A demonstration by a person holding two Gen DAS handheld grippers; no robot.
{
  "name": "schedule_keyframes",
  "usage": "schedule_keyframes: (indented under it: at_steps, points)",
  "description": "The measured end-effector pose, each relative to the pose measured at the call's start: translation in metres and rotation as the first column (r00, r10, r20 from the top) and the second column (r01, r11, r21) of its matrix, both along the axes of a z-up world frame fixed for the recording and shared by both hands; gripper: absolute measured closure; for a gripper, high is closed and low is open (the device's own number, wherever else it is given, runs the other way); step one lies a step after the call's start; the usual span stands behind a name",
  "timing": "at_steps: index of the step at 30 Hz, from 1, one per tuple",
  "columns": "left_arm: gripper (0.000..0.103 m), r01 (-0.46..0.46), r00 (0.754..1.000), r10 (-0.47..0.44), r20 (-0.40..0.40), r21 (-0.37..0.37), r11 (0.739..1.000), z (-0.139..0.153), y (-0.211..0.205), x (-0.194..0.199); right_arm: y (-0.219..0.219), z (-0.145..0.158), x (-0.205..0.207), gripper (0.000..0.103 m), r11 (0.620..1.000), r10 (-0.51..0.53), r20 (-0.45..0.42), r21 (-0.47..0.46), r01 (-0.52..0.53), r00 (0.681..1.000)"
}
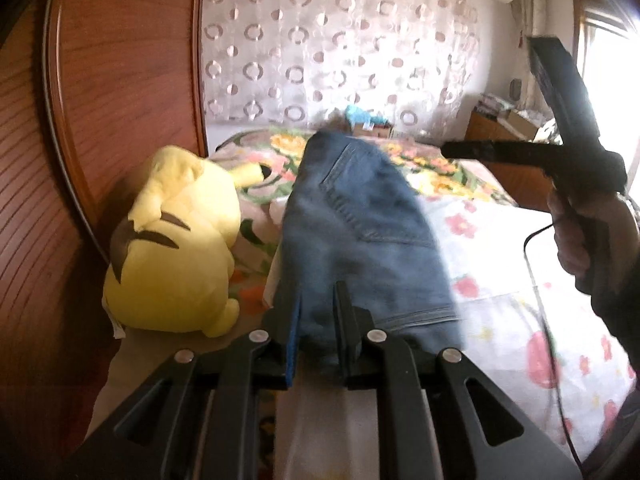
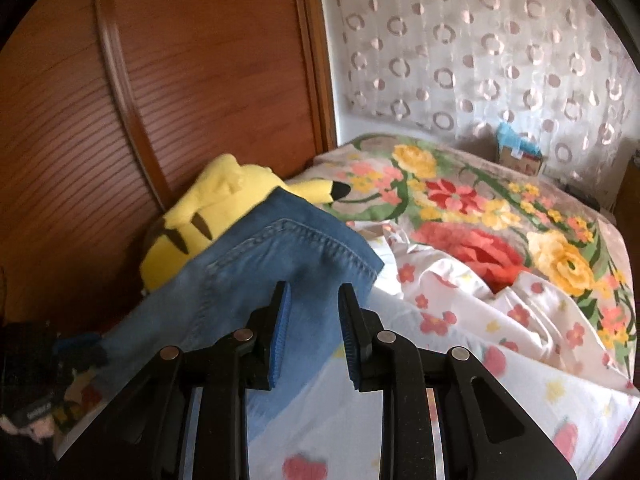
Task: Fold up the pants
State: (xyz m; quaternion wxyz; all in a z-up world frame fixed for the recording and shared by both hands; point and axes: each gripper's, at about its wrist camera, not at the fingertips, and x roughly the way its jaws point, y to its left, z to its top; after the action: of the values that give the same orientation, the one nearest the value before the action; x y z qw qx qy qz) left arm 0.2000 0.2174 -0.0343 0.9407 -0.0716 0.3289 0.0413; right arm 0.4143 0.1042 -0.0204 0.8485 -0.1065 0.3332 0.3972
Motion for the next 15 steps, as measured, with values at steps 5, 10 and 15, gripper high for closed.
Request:
schedule_keyframes:
  at_steps: [5,10,15]
  points:
    - [0.087,0.032,0.998,-0.033,0.048,0.013,0.999,0.027,-0.024,-0.023,-0.038,0.027,-0.047,0.080,0.999,-0.014,0.044,0.030,0.013,0.999]
    - [0.079,0.054,0.995,-0.057,0.084,0.037,0.998,0.048,-0.052,-0.042,-0.080,0.046,-0.095,0.079,0.997,-0.036,0.075,0.065,0.031,0.997]
    - [0.075,0.093,0.988,-0.099,0.116,0.060,0.994,0.063,-0.082,-0.060,-0.120,0.055,-0.138,0.078,0.995,-0.076,0.119,0.073,0.068,0.990]
